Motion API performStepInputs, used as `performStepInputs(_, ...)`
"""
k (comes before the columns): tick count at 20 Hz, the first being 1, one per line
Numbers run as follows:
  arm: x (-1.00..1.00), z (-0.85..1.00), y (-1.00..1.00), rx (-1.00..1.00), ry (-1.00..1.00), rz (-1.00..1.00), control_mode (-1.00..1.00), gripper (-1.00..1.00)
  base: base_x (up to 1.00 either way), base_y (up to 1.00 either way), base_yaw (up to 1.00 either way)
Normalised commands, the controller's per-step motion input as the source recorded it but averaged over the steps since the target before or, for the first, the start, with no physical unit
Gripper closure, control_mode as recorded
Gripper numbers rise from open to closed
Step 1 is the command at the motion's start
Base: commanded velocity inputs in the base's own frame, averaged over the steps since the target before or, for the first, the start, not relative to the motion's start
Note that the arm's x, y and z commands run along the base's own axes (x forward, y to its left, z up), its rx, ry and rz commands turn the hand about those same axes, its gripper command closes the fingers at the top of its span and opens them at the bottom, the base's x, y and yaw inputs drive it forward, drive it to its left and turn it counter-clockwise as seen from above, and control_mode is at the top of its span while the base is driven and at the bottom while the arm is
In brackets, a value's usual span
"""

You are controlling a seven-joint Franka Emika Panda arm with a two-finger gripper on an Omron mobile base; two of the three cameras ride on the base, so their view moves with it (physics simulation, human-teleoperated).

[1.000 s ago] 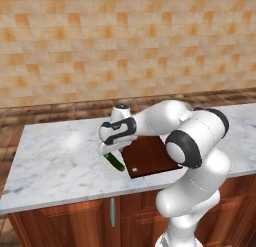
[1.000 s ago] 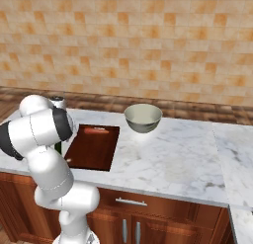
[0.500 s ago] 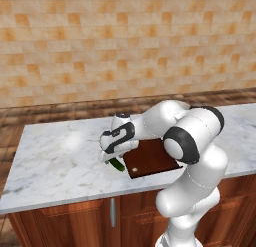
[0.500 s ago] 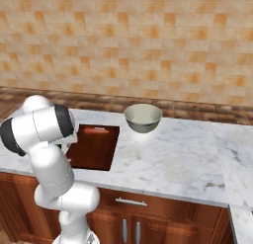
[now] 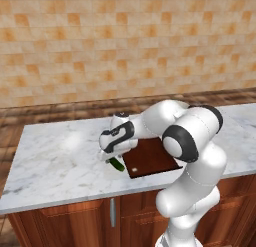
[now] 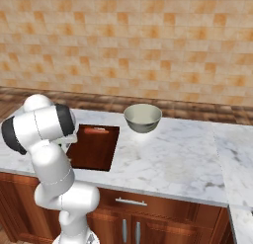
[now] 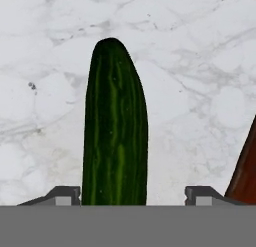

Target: Place the two vegetables and bowl onto the tray for setting up a vegetable dip station.

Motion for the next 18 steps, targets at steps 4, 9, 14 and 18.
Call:
performStepInputs(4, 0.0, 0.0, 0.0, 0.0, 0.0, 0.01, -1.0, 1.0, 0.0, 0.0, 0.0)
performStepInputs(9, 0.0, 0.0, 0.0, 0.0, 0.0, 0.0, -1.0, 1.0, 0.0, 0.0, 0.0)
performStepInputs(14, -0.01, 0.12, 0.0, 0.0, 0.0, 0.0, -1.0, 1.0, 0.0, 0.0, 0.0)
performStepInputs(18, -0.03, 0.54, 0.0, 0.0, 0.0, -0.08, -1.0, 1.0, 0.0, 0.0, 0.0)
